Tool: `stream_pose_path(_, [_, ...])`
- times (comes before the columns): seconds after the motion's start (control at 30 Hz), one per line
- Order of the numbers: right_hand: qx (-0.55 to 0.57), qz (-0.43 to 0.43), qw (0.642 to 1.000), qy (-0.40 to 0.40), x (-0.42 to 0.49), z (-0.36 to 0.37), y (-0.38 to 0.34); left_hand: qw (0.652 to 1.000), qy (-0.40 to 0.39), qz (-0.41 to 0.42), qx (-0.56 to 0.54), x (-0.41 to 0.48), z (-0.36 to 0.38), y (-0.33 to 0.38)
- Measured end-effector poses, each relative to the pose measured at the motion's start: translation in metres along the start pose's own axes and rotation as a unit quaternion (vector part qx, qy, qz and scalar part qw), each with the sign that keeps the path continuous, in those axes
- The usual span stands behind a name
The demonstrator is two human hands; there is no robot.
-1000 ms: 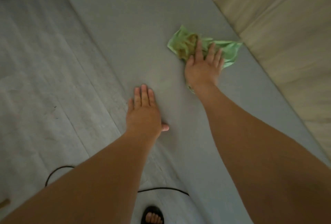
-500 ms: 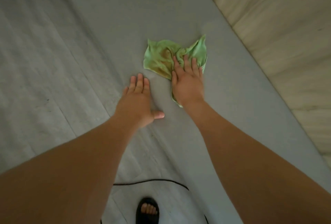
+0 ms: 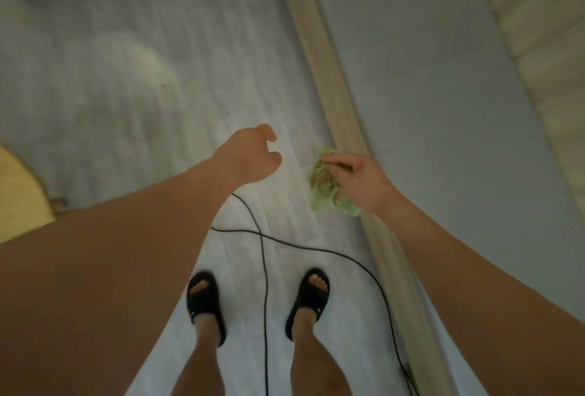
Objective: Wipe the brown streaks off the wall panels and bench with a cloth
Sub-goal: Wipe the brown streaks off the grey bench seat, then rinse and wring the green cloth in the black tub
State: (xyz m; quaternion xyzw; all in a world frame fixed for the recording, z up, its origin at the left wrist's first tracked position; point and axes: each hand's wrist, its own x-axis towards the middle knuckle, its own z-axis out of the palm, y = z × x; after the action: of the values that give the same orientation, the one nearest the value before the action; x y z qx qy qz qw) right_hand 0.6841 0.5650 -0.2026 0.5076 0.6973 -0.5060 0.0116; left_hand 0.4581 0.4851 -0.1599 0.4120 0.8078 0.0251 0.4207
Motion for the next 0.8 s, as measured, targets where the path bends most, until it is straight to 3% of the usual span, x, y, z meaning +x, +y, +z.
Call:
stream_pose_path(0.17, [0.16,-0.067,0.982,-0.07,-0.064,-0.004,-0.151,0.99,-0.031,-0.031,-0.132,-0.097,-0.098,-0.003])
stream_pose_path(0.37, [0.251,-0.11,0.944,-0.181,-0.138,0.012,-0.305,0.956,0.08,-0.017,-0.283,-0.239,-0.189,-0.039])
stream_pose_path(0.53, [0.326,-0.06,0.912,-0.243,-0.181,0.057,-0.393,0.897,0.188,-0.015,-0.4,-0.334,-0.239,-0.111])
stream_pose_path(0.7, [0.189,-0.091,0.94,-0.27,-0.215,0.129,-0.452,0.843,0.184,0.027,-0.505,-0.406,-0.273,-0.196])
stream_pose_path(0.8, [0.047,-0.139,0.953,-0.265,-0.237,0.184,-0.484,0.841,0.186,0.035,-0.507,-0.443,-0.286,-0.256])
